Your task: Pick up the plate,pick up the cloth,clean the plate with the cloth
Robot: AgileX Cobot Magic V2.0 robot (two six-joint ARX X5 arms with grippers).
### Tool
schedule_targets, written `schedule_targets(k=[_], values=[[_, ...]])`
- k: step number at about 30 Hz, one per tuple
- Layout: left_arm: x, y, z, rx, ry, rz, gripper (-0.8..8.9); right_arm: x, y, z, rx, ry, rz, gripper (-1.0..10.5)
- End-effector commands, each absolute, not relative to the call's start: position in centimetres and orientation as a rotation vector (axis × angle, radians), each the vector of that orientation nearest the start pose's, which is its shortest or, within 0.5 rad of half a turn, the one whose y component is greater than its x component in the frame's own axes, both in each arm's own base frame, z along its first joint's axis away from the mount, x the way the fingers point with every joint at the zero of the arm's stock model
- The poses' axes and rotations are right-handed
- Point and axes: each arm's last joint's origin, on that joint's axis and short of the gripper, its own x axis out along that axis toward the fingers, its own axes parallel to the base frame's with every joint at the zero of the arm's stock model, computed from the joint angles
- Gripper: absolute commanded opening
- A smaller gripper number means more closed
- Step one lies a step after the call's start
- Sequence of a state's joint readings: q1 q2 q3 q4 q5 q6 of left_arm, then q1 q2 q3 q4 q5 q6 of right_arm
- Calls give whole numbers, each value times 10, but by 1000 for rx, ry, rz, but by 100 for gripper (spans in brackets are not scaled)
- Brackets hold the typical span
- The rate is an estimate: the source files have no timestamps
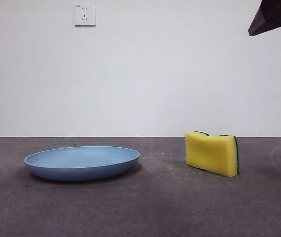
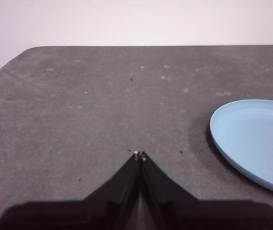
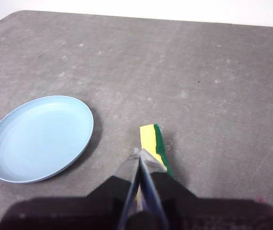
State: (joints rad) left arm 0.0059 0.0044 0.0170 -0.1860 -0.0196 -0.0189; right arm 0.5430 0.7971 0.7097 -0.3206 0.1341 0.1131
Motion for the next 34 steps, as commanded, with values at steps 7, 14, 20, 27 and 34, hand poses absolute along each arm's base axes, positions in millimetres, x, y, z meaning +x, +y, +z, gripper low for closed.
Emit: schedule_targets(k=[7, 14, 20, 27, 34], values=[[96, 2, 147, -21, 180, 34, -1, 150, 86, 291, -18, 412, 375, 0], [96, 2, 147, -22, 180, 34, -1, 150, 86, 291, -18, 412, 375, 0], [96, 2, 147, -22, 180, 34, -2, 150, 86, 291, -22, 416, 374, 0], [96, 2, 147, -22, 180, 34, -1, 151, 67, 291, -123, 357, 251, 0], [96, 1, 147, -21, 180, 34, -2, 128, 19, 264, 74, 131, 83, 0]])
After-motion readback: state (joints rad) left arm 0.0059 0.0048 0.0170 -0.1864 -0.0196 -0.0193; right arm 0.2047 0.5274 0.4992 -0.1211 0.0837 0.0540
